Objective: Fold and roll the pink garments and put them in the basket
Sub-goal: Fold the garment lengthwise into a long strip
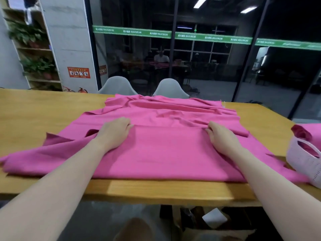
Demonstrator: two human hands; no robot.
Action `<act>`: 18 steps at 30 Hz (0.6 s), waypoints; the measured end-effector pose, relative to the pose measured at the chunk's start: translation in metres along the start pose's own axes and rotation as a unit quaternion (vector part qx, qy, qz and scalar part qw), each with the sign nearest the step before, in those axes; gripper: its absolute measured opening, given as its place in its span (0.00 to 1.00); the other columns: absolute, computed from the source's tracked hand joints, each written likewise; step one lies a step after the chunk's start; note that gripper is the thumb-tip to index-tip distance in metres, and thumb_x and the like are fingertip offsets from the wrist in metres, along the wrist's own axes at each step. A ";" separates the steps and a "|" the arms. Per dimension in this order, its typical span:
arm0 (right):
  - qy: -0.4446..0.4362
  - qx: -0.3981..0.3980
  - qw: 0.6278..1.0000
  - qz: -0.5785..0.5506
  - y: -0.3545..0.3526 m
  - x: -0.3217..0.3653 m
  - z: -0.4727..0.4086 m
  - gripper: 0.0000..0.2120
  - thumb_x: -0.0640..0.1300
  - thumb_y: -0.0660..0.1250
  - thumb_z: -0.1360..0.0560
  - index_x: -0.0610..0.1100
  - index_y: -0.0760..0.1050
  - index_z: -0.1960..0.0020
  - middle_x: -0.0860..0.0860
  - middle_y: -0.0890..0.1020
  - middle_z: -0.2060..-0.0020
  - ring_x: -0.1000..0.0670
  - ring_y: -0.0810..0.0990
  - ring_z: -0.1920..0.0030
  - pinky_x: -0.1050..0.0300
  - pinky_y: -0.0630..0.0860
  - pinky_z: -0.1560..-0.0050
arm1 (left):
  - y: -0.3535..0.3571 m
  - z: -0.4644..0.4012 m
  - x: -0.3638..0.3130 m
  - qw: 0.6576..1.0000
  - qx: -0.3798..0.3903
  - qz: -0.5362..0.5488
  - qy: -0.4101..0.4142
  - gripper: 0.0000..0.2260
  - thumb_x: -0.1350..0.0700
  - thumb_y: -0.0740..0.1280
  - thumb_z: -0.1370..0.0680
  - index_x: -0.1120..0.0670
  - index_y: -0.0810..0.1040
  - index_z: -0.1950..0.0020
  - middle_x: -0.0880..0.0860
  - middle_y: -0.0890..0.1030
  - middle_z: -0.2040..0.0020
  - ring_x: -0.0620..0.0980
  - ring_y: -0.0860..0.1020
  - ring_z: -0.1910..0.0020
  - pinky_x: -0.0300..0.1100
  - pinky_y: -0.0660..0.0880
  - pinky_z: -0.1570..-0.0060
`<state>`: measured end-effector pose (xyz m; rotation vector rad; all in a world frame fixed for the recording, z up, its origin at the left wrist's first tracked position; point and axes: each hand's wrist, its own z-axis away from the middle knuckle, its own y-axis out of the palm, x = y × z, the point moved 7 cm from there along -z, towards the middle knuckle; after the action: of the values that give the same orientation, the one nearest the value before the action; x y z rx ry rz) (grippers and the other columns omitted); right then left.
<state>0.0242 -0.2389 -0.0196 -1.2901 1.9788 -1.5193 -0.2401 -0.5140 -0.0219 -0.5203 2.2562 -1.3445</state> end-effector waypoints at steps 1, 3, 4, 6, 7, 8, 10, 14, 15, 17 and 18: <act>0.003 0.003 1.000 0.001 0.010 -0.005 -0.002 0.10 0.48 0.58 0.16 0.45 0.68 0.53 0.41 0.81 0.49 0.37 0.79 0.49 0.46 0.68 0.58 | 0.014 -0.002 0.006 1.000 0.010 0.017 -0.012 0.13 0.48 0.58 0.15 0.52 0.69 0.57 0.52 0.77 0.55 0.59 0.77 0.54 0.51 0.71 0.57; 0.022 -0.005 1.000 -0.016 0.026 -0.018 -0.006 0.10 0.50 0.60 0.17 0.46 0.69 0.54 0.42 0.82 0.51 0.37 0.79 0.50 0.47 0.67 0.59 | 0.031 -0.006 0.015 0.998 0.009 0.053 -0.031 0.14 0.47 0.59 0.16 0.52 0.69 0.59 0.51 0.75 0.59 0.58 0.76 0.58 0.53 0.73 0.57; 0.028 -0.013 0.999 -0.022 0.029 -0.024 -0.008 0.11 0.51 0.61 0.17 0.46 0.70 0.54 0.42 0.82 0.52 0.37 0.79 0.51 0.48 0.68 0.60 | 0.033 -0.009 0.017 0.998 0.005 0.054 -0.029 0.14 0.48 0.59 0.16 0.51 0.69 0.59 0.50 0.75 0.60 0.57 0.75 0.59 0.53 0.73 0.57; 0.024 -0.012 0.999 -0.017 0.033 -0.029 -0.012 0.11 0.51 0.63 0.18 0.46 0.72 0.54 0.42 0.83 0.53 0.37 0.80 0.51 0.47 0.69 0.60 | 0.039 -0.012 0.019 0.999 0.009 0.040 -0.016 0.13 0.48 0.59 0.16 0.52 0.69 0.58 0.51 0.76 0.60 0.57 0.74 0.59 0.53 0.73 0.58; 0.021 -0.009 1.000 -0.014 0.034 -0.029 -0.013 0.11 0.51 0.63 0.18 0.45 0.72 0.54 0.42 0.83 0.53 0.37 0.80 0.51 0.47 0.69 0.60 | 0.040 -0.012 0.020 0.999 0.012 0.035 -0.015 0.13 0.48 0.59 0.16 0.52 0.70 0.58 0.52 0.77 0.59 0.57 0.75 0.59 0.53 0.73 0.58; 0.021 -0.007 1.000 -0.012 0.035 -0.029 -0.012 0.11 0.51 0.63 0.18 0.45 0.72 0.54 0.42 0.83 0.53 0.37 0.79 0.51 0.47 0.69 0.60 | 0.041 -0.012 0.019 0.999 0.014 0.029 -0.015 0.13 0.48 0.59 0.16 0.52 0.70 0.58 0.52 0.77 0.59 0.58 0.75 0.59 0.53 0.72 0.58; 0.025 -0.006 1.000 -0.013 0.035 -0.027 -0.011 0.12 0.51 0.63 0.18 0.45 0.72 0.55 0.42 0.83 0.54 0.38 0.79 0.51 0.47 0.70 0.60 | 0.042 -0.011 0.019 0.999 0.018 0.022 -0.019 0.13 0.49 0.58 0.16 0.52 0.70 0.58 0.52 0.78 0.60 0.58 0.75 0.59 0.52 0.71 0.59; 0.034 0.005 0.999 -0.024 0.034 -0.026 -0.006 0.13 0.52 0.63 0.18 0.46 0.69 0.57 0.42 0.82 0.55 0.37 0.79 0.51 0.46 0.71 0.59 | 0.039 -0.006 0.017 0.999 0.028 0.021 -0.022 0.14 0.50 0.57 0.15 0.53 0.70 0.59 0.52 0.76 0.61 0.57 0.74 0.59 0.50 0.68 0.60; 0.036 0.009 0.999 -0.028 0.034 -0.025 -0.003 0.13 0.52 0.63 0.18 0.47 0.69 0.58 0.42 0.82 0.55 0.37 0.79 0.51 0.46 0.71 0.58 | 0.038 -0.003 0.016 0.999 0.030 0.019 -0.021 0.14 0.50 0.57 0.15 0.52 0.70 0.59 0.53 0.77 0.60 0.58 0.74 0.58 0.50 0.68 0.59; 0.041 0.013 0.998 -0.039 0.031 -0.023 0.004 0.13 0.52 0.62 0.17 0.47 0.69 0.58 0.41 0.82 0.55 0.37 0.79 0.52 0.45 0.71 0.58 | 0.034 0.003 0.015 0.999 0.031 0.023 -0.022 0.13 0.50 0.57 0.15 0.52 0.71 0.58 0.55 0.79 0.57 0.59 0.76 0.56 0.51 0.70 0.58; 0.043 0.012 0.998 -0.041 0.028 -0.022 0.008 0.13 0.51 0.62 0.17 0.46 0.69 0.58 0.41 0.82 0.54 0.37 0.79 0.52 0.46 0.71 0.57 | 0.032 0.007 0.014 0.999 0.032 0.026 -0.021 0.13 0.50 0.57 0.15 0.52 0.71 0.58 0.55 0.79 0.57 0.59 0.76 0.56 0.51 0.70 0.57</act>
<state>0.0294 -0.2253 -0.0538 -1.3320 1.9751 -1.6581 -0.2500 -0.5125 -0.0557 -0.4596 2.1705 -1.3617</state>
